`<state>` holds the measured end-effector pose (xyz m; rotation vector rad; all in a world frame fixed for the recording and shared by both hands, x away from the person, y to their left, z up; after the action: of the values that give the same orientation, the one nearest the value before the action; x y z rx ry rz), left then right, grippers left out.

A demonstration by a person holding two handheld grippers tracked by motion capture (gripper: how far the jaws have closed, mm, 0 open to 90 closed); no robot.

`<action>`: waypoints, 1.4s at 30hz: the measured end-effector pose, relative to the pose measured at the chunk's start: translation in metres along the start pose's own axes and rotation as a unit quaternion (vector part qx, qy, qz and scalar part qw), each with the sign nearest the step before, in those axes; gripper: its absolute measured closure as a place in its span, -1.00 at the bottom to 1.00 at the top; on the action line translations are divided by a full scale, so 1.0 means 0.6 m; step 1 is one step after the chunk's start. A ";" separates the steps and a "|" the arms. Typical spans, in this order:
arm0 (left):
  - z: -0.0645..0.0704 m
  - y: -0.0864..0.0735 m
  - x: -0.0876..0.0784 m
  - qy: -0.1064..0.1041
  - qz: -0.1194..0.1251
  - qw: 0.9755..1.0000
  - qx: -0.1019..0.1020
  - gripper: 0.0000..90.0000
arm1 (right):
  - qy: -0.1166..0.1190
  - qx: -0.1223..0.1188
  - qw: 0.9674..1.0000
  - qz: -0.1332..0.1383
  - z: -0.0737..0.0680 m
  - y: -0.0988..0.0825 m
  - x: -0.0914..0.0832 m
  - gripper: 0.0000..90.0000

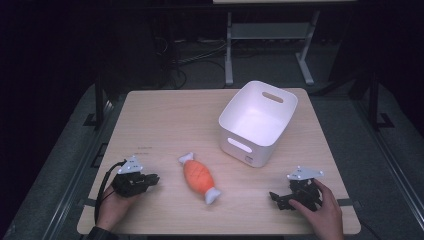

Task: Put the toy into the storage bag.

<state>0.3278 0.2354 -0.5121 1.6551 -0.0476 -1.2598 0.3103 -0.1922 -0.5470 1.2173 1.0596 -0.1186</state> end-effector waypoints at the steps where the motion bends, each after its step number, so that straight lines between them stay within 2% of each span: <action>1: 0.001 0.003 -0.001 -0.003 -0.003 1.000 0.004 0.92 | 0.000 0.000 1.000 0.000 0.000 0.000 0.000 -1.00; 2: 0.002 0.006 -0.002 -0.004 -0.003 1.000 0.002 0.99 | 0.000 0.000 1.000 0.000 0.000 0.000 0.000 -1.00; 7: 0.006 0.019 -0.001 -0.016 -0.003 1.000 0.000 0.99 | 0.000 0.000 1.000 0.000 0.000 0.000 0.000 -1.00; 12: 0.008 0.034 0.005 -0.013 -0.005 1.000 0.008 0.99 | 0.000 0.000 1.000 0.000 0.000 0.000 0.000 -1.00; 21: 0.008 0.063 0.039 -0.011 -0.010 1.000 0.027 0.99 | 0.000 0.000 1.000 0.000 0.000 0.000 0.000 -1.00; 27: 0.010 0.079 0.058 -0.014 -0.007 0.999 0.031 0.99 | 0.000 0.000 1.000 0.000 0.000 0.000 0.000 -1.00; 31: 0.011 0.084 0.071 -0.015 -0.017 0.999 0.038 0.99 | 0.000 0.000 1.000 0.000 0.000 0.000 0.000 -1.00; 42: 0.013 0.102 0.099 -0.015 -0.023 0.999 0.036 0.99 | 0.000 0.000 1.000 0.000 0.000 0.000 0.000 -1.00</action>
<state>0.3797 0.1672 -0.5091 1.7077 -0.0749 -1.3328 0.3102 -0.1922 -0.5470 1.2178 1.0601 -0.1194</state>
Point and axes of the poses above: each handheld gripper's, and its own axes: x roughly forward along the jaws, y roughly out of its top, z roughly to its right, the point moved 9 cm from there along x, roughly forward along the jaws, and after that the axes turned 1 degree about y, right-handed, at the moved point
